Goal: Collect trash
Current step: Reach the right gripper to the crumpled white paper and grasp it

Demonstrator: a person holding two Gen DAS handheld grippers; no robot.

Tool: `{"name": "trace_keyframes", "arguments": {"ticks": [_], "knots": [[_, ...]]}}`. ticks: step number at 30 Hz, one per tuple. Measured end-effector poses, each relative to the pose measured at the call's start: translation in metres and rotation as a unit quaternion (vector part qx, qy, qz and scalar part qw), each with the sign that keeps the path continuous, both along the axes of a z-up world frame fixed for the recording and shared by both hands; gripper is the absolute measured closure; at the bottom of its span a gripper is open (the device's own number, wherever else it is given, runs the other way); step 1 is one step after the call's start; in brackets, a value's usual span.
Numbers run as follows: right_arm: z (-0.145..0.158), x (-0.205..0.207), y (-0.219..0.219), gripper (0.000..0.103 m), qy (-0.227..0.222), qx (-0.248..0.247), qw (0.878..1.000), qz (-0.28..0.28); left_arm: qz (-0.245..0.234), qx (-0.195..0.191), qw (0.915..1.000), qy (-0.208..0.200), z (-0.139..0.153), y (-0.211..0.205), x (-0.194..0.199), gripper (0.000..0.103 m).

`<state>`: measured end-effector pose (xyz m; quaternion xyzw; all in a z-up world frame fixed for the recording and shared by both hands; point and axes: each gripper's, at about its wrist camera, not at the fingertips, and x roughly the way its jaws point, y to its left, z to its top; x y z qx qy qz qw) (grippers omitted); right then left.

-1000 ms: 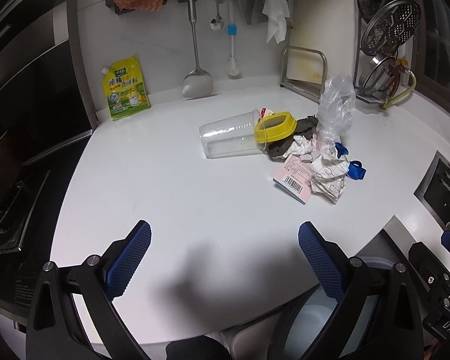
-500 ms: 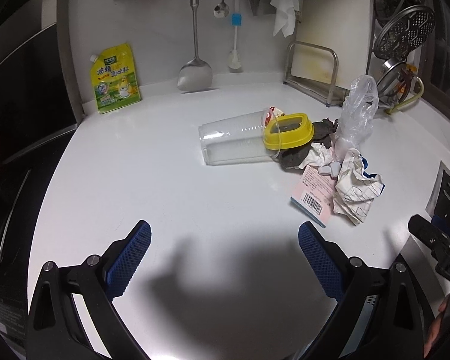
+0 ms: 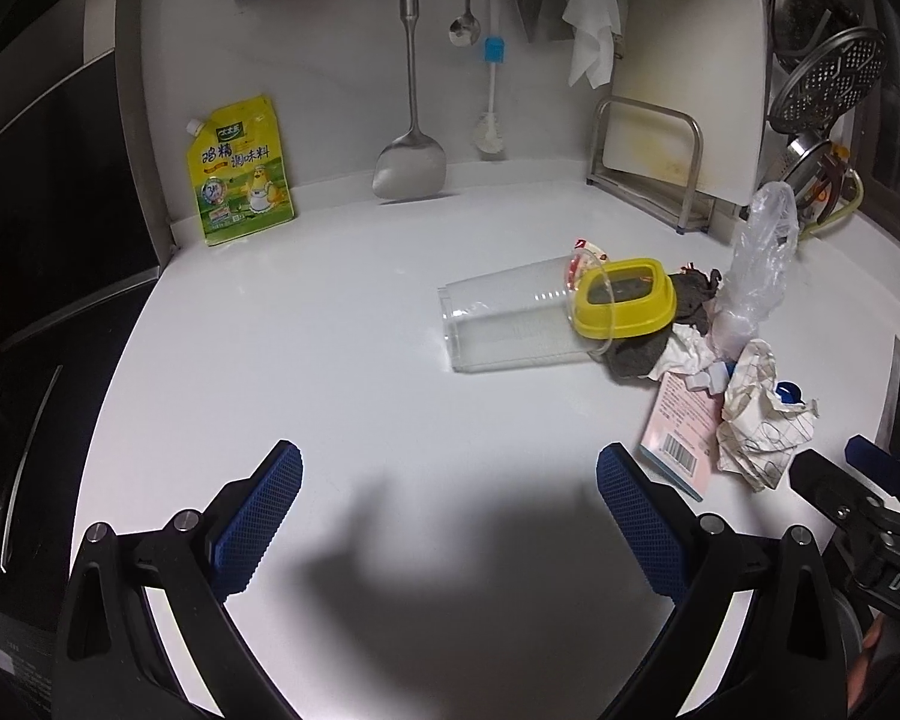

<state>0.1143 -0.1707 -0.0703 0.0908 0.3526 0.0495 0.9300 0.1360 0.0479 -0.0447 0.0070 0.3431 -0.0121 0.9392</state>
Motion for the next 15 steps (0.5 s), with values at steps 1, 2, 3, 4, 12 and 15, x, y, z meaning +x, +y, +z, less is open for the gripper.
{"name": "trace_keyframes", "arguments": {"ticks": [1,2,3,4,12,15], "knots": [[-0.001,0.004,0.003,0.012,0.000,-0.003,1.000,-0.001,0.001,-0.001,1.0000,0.000,0.000,0.002,0.001,0.006],[-0.002,0.007,0.005,0.012,0.000,-0.006,1.000,-0.002,0.001,-0.001,1.0000,0.001,-0.001,0.004,0.002,0.006],[-0.003,0.012,0.009,0.012,0.002,-0.013,1.000,-0.003,0.001,-0.002,1.0000,0.002,-0.001,0.006,0.003,0.006],[-0.004,0.017,0.012,0.012,0.004,-0.018,1.000,-0.004,0.001,-0.005,1.0000,0.002,-0.001,0.009,0.005,0.006],[-0.010,0.033,0.029,0.012,0.003,-0.052,0.999,-0.008,0.000,-0.029,0.9996,0.002,-0.003,0.017,0.009,0.006],[-0.011,0.033,0.030,0.013,0.002,-0.056,0.998,-0.007,-0.005,-0.030,0.9995,0.005,-0.005,0.015,0.010,0.006]]}}
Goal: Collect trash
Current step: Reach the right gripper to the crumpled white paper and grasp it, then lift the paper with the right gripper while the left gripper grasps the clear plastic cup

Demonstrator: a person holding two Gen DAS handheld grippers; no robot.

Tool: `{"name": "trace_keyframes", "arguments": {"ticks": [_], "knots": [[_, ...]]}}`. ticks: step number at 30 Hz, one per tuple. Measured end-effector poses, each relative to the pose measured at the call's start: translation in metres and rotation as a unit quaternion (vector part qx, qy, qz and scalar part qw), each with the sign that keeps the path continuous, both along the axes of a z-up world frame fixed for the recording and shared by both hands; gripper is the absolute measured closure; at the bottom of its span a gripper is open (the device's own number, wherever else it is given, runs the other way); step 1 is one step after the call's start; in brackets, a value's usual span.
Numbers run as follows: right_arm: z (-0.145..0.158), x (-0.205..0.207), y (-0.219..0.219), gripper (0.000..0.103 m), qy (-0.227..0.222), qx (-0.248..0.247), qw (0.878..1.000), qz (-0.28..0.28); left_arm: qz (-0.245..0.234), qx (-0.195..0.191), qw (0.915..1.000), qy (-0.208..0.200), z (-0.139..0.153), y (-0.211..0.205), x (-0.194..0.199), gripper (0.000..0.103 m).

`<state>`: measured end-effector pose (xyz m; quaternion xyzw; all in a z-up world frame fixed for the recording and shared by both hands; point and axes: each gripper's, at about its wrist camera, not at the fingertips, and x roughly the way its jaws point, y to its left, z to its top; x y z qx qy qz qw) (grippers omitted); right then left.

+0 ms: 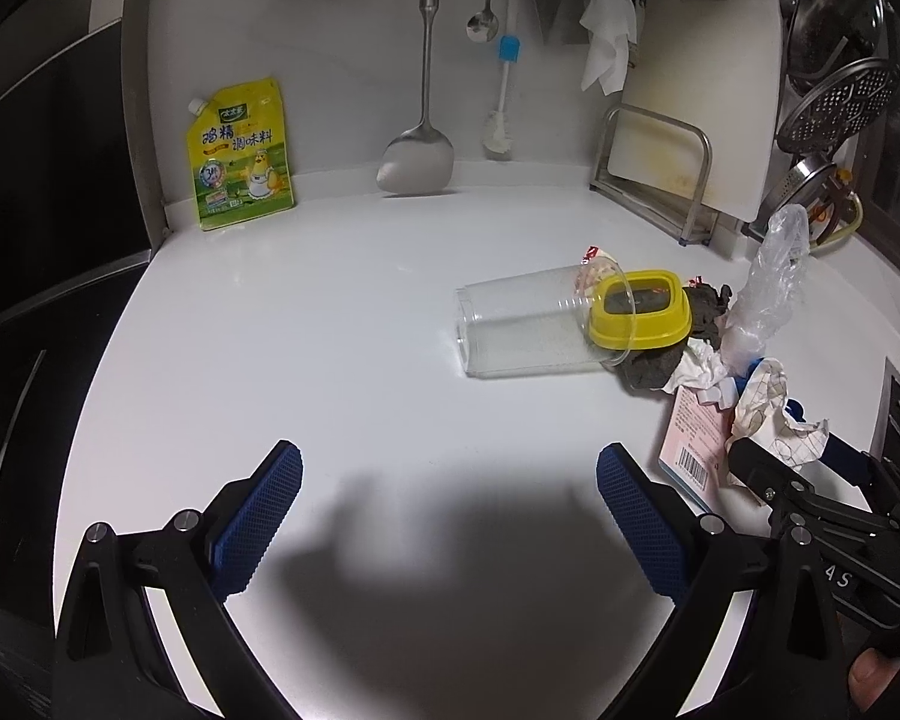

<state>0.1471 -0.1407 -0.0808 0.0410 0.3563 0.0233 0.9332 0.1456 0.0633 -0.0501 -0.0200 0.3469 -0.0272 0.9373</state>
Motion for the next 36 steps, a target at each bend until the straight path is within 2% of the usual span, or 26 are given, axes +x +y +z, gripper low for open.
{"name": "trace_keyframes", "arguments": {"ticks": [1,2,6,8,13,18,22,25,29,32,36], "knots": [[0.001,-0.001,0.000,0.015,-0.002,-0.003,1.000,0.001,-0.001,0.001,1.0000,0.003,-0.001,-0.001,0.001,0.006],[0.001,-0.002,0.000,0.024,-0.004,-0.003,1.000,0.002,-0.002,0.000,1.0000,0.004,-0.001,-0.001,0.002,0.006],[0.003,-0.002,-0.001,0.043,0.001,0.005,1.000,0.014,-0.009,-0.008,0.9999,0.009,0.002,0.000,0.005,0.006],[0.006,-0.004,-0.001,0.058,0.001,0.004,1.000,0.017,-0.027,-0.015,0.9994,0.015,0.006,0.001,0.008,0.006],[0.019,-0.018,-0.015,0.060,-0.013,0.040,0.999,0.020,-0.066,-0.016,0.9976,0.011,0.020,0.009,0.019,0.006],[0.028,-0.038,-0.034,0.060,-0.016,0.086,0.996,0.025,-0.129,0.002,0.9914,-0.021,0.030,0.016,0.037,0.006],[0.023,-0.063,-0.052,0.060,-0.005,0.148,0.988,0.030,-0.214,0.006,0.9767,-0.015,0.028,0.011,0.058,0.006],[0.021,-0.076,-0.060,0.060,0.001,0.154,0.988,0.020,-0.249,0.043,0.9673,-0.019,0.022,0.002,0.072,0.006],[0.023,-0.088,-0.068,0.060,0.003,0.165,0.986,0.014,-0.298,0.043,0.9533,-0.019,0.016,-0.003,0.084,0.006],[0.028,-0.093,-0.069,0.060,-0.001,0.166,0.986,0.017,-0.331,0.056,0.9418,-0.021,0.013,-0.011,0.094,0.006],[0.035,-0.097,-0.066,0.060,-0.009,0.165,0.986,0.024,-0.347,0.062,0.9358,-0.010,0.008,-0.016,0.109,0.006]]}}
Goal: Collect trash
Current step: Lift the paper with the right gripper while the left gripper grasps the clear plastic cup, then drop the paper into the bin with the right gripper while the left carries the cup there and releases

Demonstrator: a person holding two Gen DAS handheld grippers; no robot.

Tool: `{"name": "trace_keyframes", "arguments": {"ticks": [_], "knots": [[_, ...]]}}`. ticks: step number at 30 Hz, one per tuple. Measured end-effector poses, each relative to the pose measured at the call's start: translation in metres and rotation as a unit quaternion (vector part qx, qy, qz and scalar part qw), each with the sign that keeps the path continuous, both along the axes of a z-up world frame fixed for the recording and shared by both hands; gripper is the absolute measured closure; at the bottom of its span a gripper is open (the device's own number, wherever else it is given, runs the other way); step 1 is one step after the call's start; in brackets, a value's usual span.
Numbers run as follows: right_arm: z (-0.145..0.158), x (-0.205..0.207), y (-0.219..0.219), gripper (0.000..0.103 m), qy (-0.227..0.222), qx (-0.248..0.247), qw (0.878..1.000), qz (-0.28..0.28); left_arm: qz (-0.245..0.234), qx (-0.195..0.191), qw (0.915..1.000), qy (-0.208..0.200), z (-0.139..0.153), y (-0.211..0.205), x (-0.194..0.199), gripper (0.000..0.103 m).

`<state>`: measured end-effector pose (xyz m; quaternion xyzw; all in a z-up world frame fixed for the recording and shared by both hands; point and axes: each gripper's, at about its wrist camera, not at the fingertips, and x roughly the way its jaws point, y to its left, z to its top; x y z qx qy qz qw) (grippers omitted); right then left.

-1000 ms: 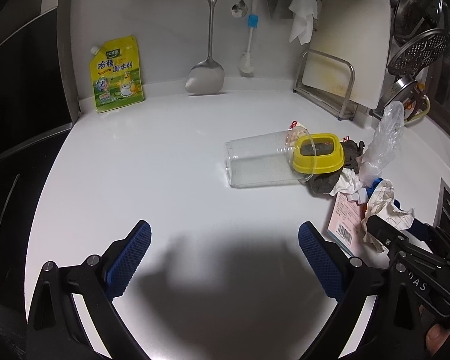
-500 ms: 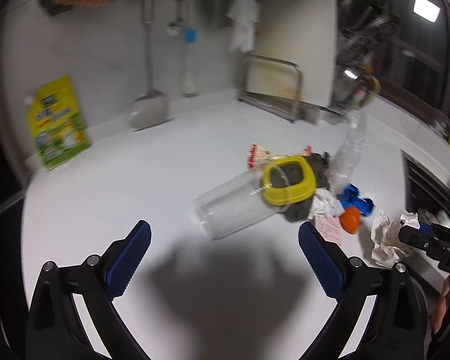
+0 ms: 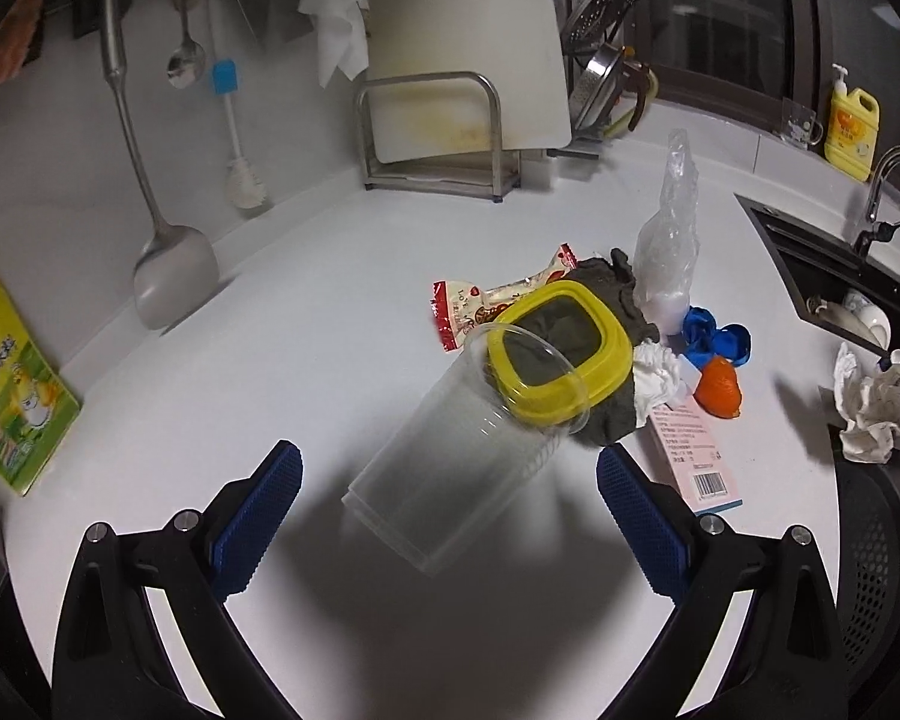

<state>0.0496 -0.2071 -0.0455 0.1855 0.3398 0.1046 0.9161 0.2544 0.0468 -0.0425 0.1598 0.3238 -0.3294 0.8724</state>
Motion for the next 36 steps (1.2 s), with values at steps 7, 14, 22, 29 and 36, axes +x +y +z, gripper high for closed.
{"name": "trace_keyframes", "arguments": {"ticks": [7,14,22,29,36], "knots": [[0.000,-0.003,0.003,0.060,0.001,0.011,1.000,0.004,-0.037,0.017,0.9991,0.015,-0.011,-0.012,0.015,0.006],[-0.002,-0.001,0.007,0.060,0.004,0.014,1.000,0.011,-0.043,0.037,0.9975,0.041,-0.027,-0.023,0.028,0.006],[-0.006,-0.002,0.008,0.060,0.008,0.019,1.000,0.012,-0.040,0.021,0.9980,0.045,-0.026,-0.022,0.026,0.021],[-0.009,-0.005,0.010,0.060,0.008,0.020,1.000,0.010,-0.016,0.002,0.9987,0.048,-0.022,-0.018,0.010,0.034],[-0.013,-0.018,0.004,0.060,0.009,0.027,1.000,0.002,0.022,-0.012,0.9992,0.031,-0.009,-0.011,-0.029,0.036]]}}
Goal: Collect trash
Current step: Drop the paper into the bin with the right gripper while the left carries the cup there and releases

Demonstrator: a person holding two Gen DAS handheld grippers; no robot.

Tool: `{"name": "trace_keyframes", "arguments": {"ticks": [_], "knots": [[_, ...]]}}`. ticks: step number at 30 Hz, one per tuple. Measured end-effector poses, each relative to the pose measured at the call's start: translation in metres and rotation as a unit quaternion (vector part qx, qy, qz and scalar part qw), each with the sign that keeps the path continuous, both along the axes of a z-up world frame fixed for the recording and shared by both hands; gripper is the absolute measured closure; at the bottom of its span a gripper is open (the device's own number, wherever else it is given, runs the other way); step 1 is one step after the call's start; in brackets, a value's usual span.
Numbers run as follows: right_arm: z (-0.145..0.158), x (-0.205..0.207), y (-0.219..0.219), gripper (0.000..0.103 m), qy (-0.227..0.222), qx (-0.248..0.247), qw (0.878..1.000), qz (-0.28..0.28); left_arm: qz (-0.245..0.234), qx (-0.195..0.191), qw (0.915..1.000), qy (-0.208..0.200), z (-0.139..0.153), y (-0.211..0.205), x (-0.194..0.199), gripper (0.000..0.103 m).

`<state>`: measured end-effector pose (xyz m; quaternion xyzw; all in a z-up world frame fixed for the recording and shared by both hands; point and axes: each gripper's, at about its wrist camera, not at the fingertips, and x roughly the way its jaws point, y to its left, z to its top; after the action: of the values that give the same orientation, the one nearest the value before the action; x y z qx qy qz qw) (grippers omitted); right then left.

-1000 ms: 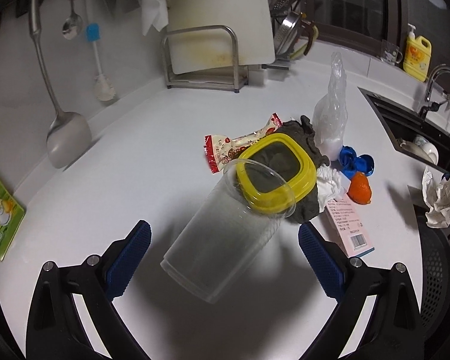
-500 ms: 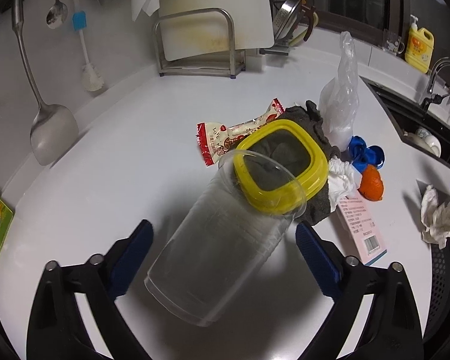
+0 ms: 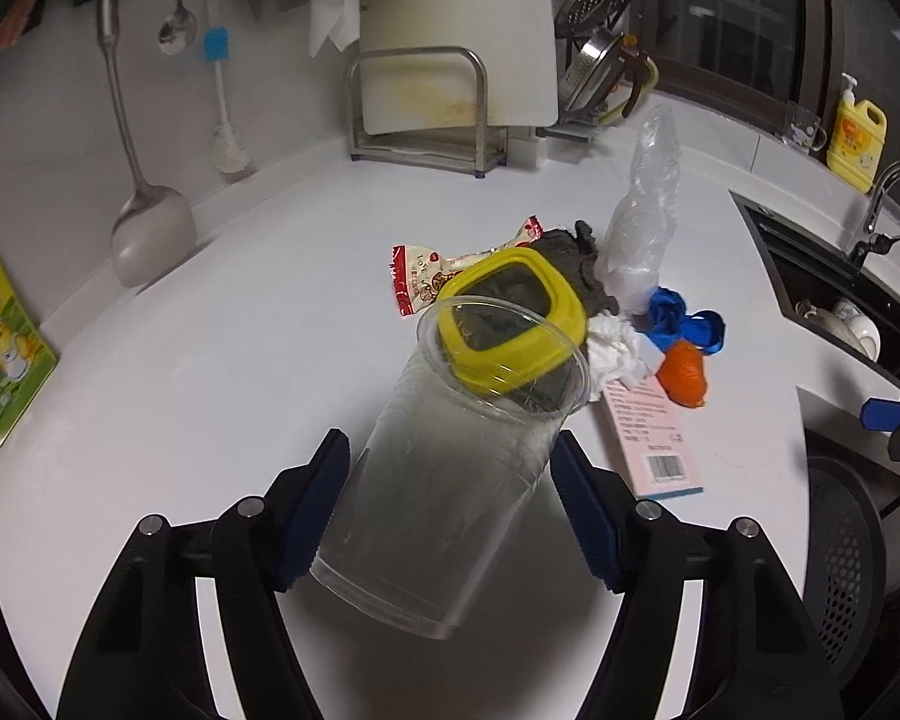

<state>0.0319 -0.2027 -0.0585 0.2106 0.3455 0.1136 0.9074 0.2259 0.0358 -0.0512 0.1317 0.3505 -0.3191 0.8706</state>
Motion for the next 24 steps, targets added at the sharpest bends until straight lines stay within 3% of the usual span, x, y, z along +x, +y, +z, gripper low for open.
{"name": "trace_keyframes", "arguments": {"ticks": [7,13,24], "knots": [[0.004,-0.032,-0.006,0.060,-0.007,0.002,1.000,-0.003,0.062,-0.017,0.9978,-0.016,0.022,0.014,-0.049,0.037],[-0.002,-0.057,-0.008,0.060,-0.002,-0.012,1.000,-0.008,0.119,-0.028,0.9918,-0.037,0.039,0.007,-0.125,0.037],[-0.028,-0.101,-0.019,0.060,0.030,-0.065,0.997,-0.036,0.157,-0.027,0.9868,-0.029,0.009,-0.046,-0.256,0.037]]}}
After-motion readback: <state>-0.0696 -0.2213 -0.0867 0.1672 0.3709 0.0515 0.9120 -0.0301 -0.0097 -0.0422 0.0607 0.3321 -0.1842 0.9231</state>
